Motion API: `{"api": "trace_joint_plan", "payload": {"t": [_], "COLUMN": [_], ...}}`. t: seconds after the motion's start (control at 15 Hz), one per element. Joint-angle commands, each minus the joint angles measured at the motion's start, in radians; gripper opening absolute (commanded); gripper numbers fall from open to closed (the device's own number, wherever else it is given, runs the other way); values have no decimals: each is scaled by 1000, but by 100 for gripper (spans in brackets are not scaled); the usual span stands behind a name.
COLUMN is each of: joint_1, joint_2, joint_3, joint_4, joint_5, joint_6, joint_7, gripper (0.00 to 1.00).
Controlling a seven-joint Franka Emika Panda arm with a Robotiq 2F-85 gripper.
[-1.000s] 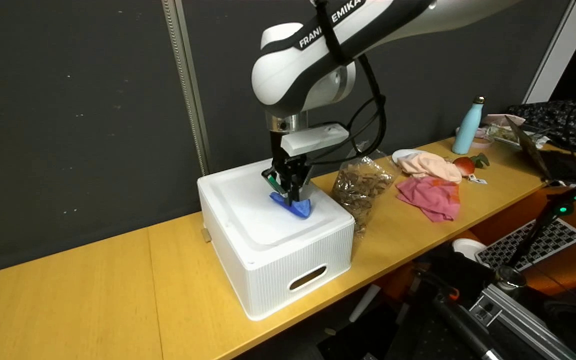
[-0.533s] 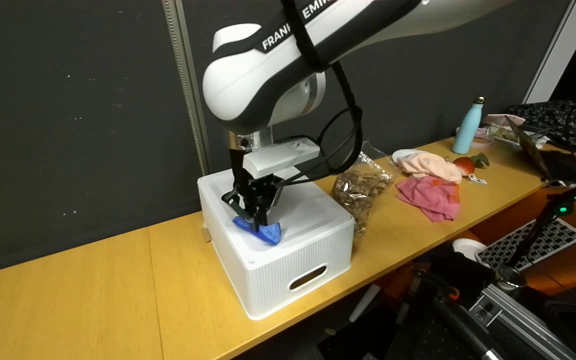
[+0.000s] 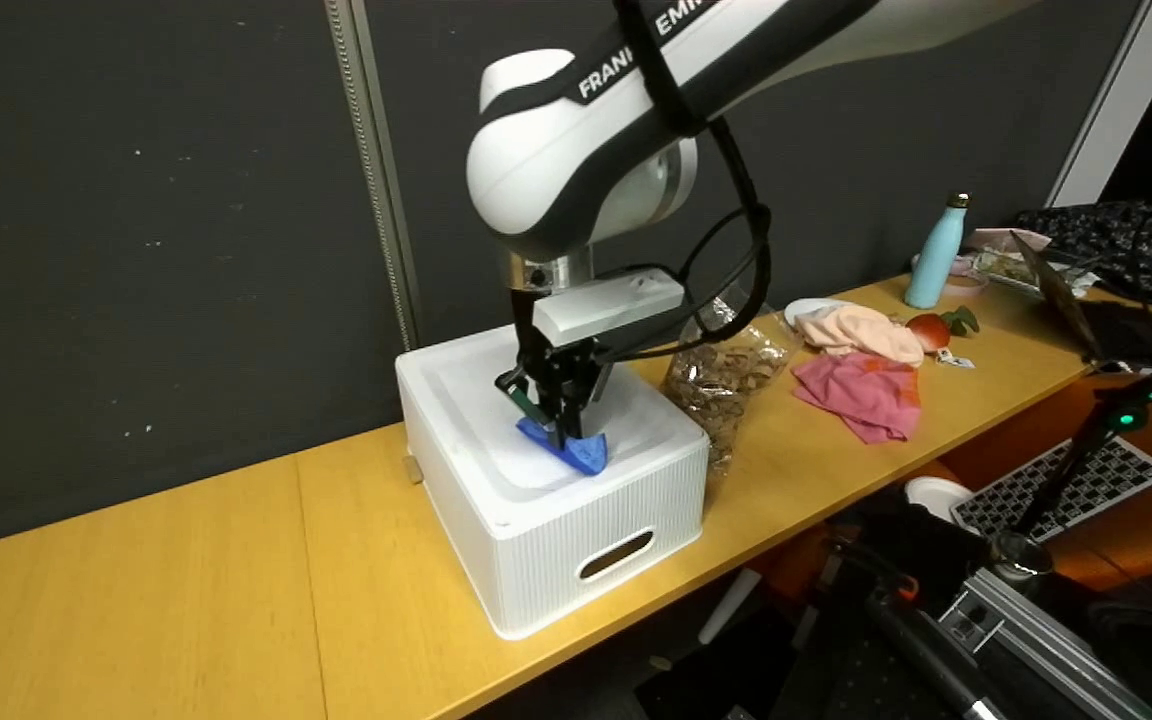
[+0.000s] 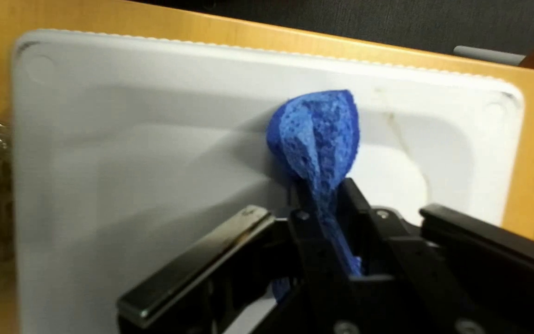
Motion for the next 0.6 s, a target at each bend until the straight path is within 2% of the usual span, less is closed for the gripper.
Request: {"api": "trace_joint_plan", "payload": {"t": [0.0, 0.2, 0.53], "joint_1": [-56, -103, -151], "joint_2": [-3, 20, 113], "joint_3": [-45, -73, -85], "joint_4": [-96, -74, 63], "joint_5": [7, 9, 12], "joint_6": [72, 84, 113], "joint_7": [22, 26, 5], "gripper": [5, 5, 5]}}
